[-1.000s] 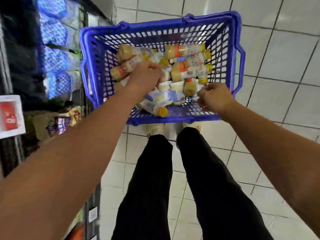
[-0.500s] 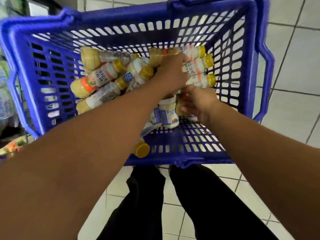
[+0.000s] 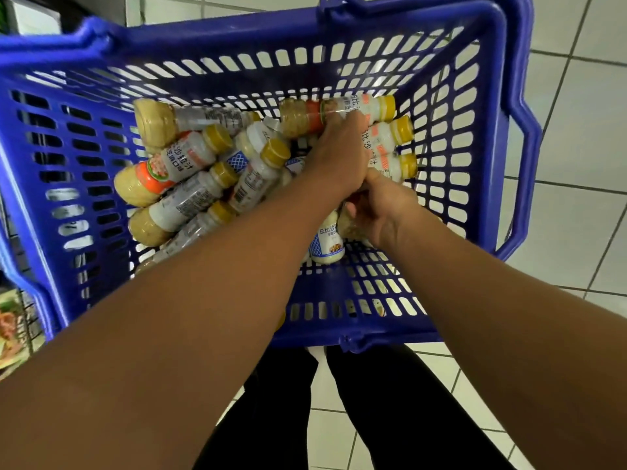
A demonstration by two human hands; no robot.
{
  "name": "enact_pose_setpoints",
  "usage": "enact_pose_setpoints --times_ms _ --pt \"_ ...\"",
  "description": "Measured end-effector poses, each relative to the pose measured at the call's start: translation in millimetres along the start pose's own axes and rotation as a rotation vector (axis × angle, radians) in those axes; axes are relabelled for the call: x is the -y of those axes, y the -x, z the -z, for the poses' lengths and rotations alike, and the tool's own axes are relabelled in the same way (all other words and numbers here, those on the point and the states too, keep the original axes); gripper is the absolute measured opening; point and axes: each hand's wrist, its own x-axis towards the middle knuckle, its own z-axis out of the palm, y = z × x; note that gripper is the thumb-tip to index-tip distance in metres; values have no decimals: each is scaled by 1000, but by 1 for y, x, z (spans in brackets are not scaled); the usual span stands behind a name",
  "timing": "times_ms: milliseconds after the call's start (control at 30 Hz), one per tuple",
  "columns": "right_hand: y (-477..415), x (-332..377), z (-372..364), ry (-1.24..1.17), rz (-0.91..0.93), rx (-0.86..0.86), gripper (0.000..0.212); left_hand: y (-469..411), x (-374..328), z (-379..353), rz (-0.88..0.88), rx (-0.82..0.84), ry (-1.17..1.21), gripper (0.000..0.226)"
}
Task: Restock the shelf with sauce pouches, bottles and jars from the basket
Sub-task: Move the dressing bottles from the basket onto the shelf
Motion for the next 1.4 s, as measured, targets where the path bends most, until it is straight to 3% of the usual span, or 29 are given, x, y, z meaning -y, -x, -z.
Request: enact_pose_setpoints --times_ms 167,433,600,767,867,1000,1167,1400 --pt "5 -12 7 -77 80 19 36 5 9 3 -30 29 48 38" --pt "10 -17 12 -170 211 133 38 -6 12 17 85 227 128 48" --pt "18 -16 20 -131 284 278 39 -20 10 26 77 288 -39 42" --pt "20 -15 25 -131 175 382 53 -21 13 26 -64 399 -221 43" --pt "24 -17 24 -212 82 439 54 -12 22 16 -216 262 -290 23" --pt "22 -21 30 -256 31 490 44 -9 36 0 -308 86 -329 33" --pt "27 -20 41 -153 34 538 41 -7 46 3 -197 230 -90 50" --pt "62 -13 50 -14 201 439 36 45 43 18 63 186 110 47"
